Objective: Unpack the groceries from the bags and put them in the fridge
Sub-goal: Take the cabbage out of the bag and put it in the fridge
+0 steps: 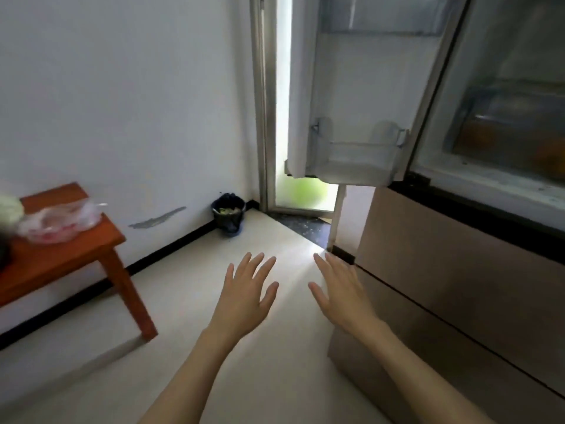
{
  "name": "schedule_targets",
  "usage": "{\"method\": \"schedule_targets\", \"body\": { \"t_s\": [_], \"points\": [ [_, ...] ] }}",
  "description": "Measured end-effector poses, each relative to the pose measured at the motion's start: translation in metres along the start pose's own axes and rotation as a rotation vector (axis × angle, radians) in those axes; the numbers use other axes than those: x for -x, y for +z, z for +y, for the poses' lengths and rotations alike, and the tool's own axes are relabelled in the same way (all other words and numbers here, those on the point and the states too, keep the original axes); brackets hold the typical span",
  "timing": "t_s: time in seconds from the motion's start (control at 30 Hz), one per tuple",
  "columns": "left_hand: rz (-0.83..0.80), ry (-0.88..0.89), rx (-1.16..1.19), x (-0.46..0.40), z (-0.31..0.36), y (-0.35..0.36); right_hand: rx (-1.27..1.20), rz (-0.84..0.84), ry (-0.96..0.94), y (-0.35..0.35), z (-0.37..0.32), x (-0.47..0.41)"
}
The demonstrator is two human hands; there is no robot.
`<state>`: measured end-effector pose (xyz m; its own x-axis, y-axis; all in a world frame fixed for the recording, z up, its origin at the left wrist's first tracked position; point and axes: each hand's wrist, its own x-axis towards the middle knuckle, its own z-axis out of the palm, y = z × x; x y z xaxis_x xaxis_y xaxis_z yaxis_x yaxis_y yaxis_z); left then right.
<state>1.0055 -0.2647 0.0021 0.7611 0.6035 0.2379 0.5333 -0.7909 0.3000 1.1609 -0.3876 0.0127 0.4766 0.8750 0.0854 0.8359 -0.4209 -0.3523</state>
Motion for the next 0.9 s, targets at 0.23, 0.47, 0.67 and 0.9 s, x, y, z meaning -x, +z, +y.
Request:
{"method": "schedule_targets", "body": {
  "t_s": [0.23,0.47,0.67,0.9],
  "points": [
    [0.017,-0.336,-0.048,0.062,-0.106,-0.046,0.001,-0.07,-0.273,0.049,-0.124,-0.043],
    [0.02,-0.571,-0.005,0.079,-0.21,-0.058,-0.035,-0.175,-0.404,0.112,-0.218,-0.104],
    [0.056,-0.688,-0.021,0.073,-0.307,-0.1,-0.032,-0.209,-0.531,0.157,-0.31,-0.182],
    [0.152,-0.778,-0.009,0.058,-0.412,-0.149,-0.056,-0.278,-0.633,0.187,-0.408,-0.255]
  ]
}}
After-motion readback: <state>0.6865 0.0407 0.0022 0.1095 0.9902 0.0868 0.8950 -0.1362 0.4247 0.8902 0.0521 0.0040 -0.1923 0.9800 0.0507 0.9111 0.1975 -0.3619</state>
